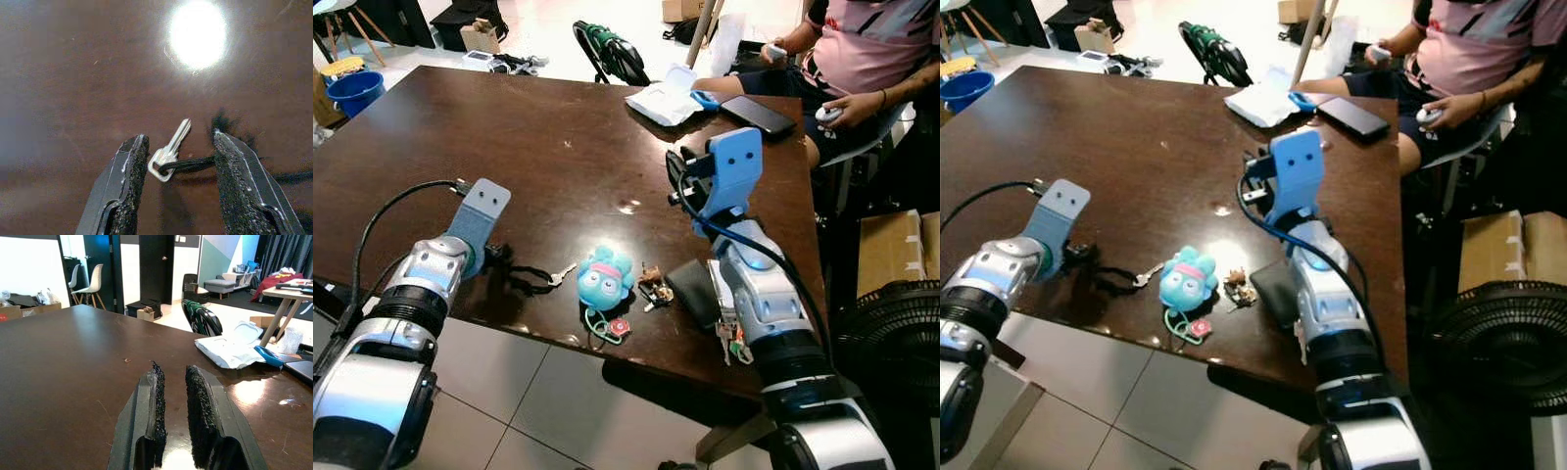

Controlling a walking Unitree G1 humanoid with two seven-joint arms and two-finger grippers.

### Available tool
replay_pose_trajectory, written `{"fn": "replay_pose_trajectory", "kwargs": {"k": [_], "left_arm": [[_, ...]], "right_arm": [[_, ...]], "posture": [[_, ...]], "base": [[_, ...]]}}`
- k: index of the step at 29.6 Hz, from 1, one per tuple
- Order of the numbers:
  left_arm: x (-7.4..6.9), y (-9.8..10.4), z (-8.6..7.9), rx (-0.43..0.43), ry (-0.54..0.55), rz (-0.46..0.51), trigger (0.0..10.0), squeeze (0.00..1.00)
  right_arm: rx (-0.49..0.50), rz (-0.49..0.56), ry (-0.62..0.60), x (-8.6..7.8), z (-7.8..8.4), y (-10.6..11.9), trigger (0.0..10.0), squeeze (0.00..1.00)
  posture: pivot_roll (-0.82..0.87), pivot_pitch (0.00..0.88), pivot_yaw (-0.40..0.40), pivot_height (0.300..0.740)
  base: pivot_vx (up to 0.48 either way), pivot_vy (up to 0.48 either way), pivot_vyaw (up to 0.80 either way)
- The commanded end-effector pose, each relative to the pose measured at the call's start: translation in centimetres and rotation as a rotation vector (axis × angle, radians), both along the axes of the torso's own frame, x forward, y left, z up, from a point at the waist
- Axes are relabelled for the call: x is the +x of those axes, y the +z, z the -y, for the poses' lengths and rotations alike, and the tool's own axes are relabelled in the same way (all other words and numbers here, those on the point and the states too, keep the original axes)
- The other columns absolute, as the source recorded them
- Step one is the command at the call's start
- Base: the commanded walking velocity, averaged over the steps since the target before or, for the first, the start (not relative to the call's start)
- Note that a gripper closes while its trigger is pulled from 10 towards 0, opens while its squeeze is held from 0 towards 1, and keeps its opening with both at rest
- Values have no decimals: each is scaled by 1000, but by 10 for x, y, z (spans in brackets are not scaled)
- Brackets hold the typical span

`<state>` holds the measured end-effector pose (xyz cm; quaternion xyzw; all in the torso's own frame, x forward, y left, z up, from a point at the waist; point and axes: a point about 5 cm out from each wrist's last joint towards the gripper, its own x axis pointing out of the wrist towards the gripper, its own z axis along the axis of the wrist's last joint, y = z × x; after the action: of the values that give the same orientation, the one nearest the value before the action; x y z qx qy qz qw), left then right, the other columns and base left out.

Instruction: Hang keys on a hook

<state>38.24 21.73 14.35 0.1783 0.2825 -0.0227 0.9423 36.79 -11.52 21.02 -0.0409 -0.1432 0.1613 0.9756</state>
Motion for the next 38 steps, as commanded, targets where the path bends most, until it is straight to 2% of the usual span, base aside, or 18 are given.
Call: {"fn": "replay_pose_trajectory", "kwargs": {"k": [1,7,8,12,21,25,33,34,37,38], "left_arm": [[-2,-3,2,-42,19,-17,10000,0],[-3,-5,4,-57,47,-21,10000,0],[-4,-7,4,-56,56,-24,9686,0],[-7,-12,-2,-50,75,-39,10000,0],[-13,-16,-12,-44,124,-57,9961,0],[-20,-18,-19,-101,179,-68,10000,0],[-25,-21,-21,-127,193,-81,9922,0],[-27,-23,-21,-130,194,-88,8431,0],[-27,-23,-21,-130,194,-88,8431,0],[-29,-24,-22,-131,197,-93,4667,0]], "right_arm": [[3,-10,8,-2,-2,-3,10000,0],[5,-10,10,-2,-4,-3,10000,0],[6,-10,10,-2,-4,-3,10000,0],[9,-11,9,-2,-4,-4,10000,0],[11,-12,8,-3,-4,-4,10000,0],[11,-16,9,-3,-4,-6,10000,0],[12,-15,15,-3,-7,-5,10000,0],[13,-13,16,-3,-7,-5,10000,0],[13,-13,16,-3,-7,-5,10000,0],[14,-12,15,-3,-7,-5,10000,0]], "posture": [[151,44,175,740],[158,41,185,740],[159,41,186,740],[162,41,186,740],[162,43,195,740],[165,43,196,740],[173,36,194,740],[172,32,196,740],[172,32,196,740],[172,32,196,740]], "base": [[0,0,0],[0,0,0],[0,0,0],[0,0,0],[0,0,0],[0,0,0],[0,0,0],[0,0,0],[0,0,0],[0,0,0]]}}
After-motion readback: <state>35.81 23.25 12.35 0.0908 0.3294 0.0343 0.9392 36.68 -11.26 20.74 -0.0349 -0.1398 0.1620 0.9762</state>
